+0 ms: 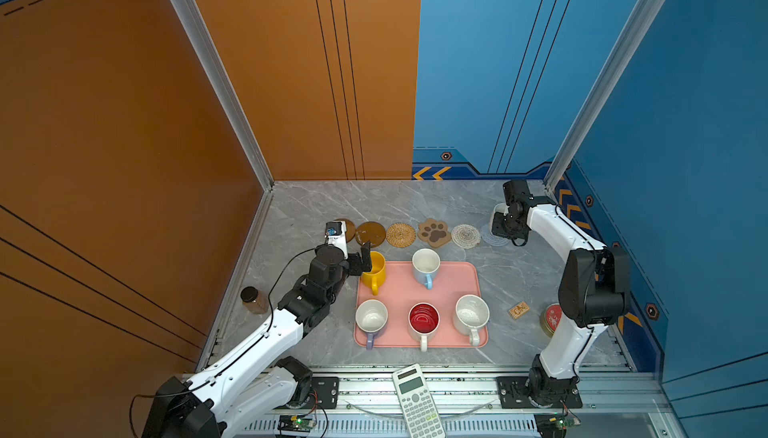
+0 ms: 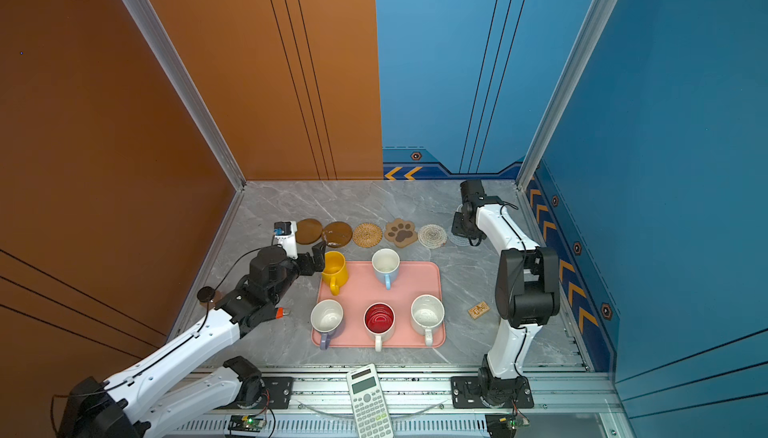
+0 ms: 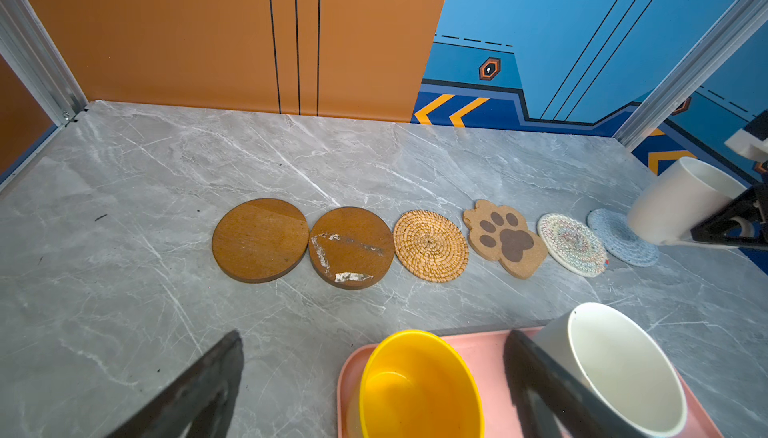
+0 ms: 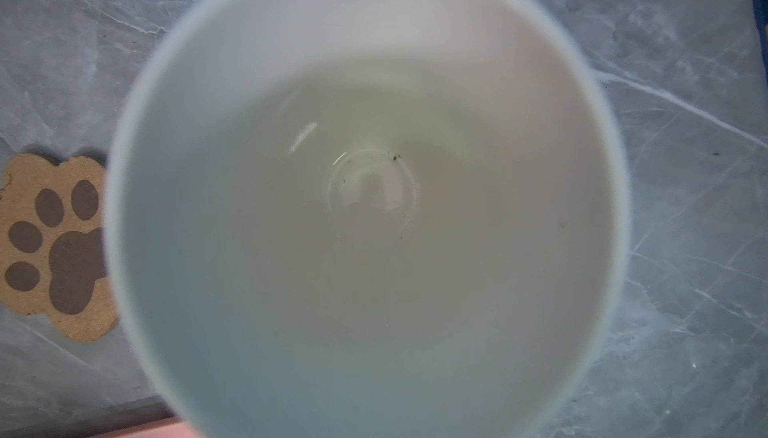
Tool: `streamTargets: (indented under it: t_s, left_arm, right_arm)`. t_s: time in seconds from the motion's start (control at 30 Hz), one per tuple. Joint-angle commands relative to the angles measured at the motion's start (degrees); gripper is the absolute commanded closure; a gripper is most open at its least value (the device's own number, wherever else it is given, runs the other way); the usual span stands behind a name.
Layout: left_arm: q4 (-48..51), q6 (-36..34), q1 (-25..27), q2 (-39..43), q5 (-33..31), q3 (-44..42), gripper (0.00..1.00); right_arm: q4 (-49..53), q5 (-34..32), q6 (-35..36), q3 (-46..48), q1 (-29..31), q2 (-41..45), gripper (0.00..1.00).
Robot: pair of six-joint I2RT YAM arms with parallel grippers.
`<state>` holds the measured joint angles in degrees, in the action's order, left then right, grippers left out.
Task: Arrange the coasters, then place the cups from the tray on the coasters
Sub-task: 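Lift the white mug with the right gripper and carry it toward the pale blue coaster, then lower the white mug onto the pale blue woven coaster with the right gripper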
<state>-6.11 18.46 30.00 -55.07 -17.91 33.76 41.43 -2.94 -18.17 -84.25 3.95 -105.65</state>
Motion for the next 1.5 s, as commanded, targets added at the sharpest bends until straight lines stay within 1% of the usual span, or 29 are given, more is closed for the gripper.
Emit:
streamTargets:
  t_s: [0.0, 0.33, 1.47]
  left_arm:
    - [-0.98, 0.44, -0.56, -0.73, 0.99, -0.37, 0.02]
    - [-1.17, 0.53, -0.96, -2.23, 1.67, 0.17, 0.02]
    - [-1.12, 0.79, -1.09, -2.32, 1.83, 0.22, 0.02]
  right_arm:
    - [-0.38, -1.04, 1.09, -3.35, -0.17, -0.53, 1.00]
    - [-0.64, -4.21, 2.05, -3.82, 0.10, -2.81, 1.00]
    - [-3.49, -4.25, 2.00, -3.51, 0.19, -4.64, 1.00]
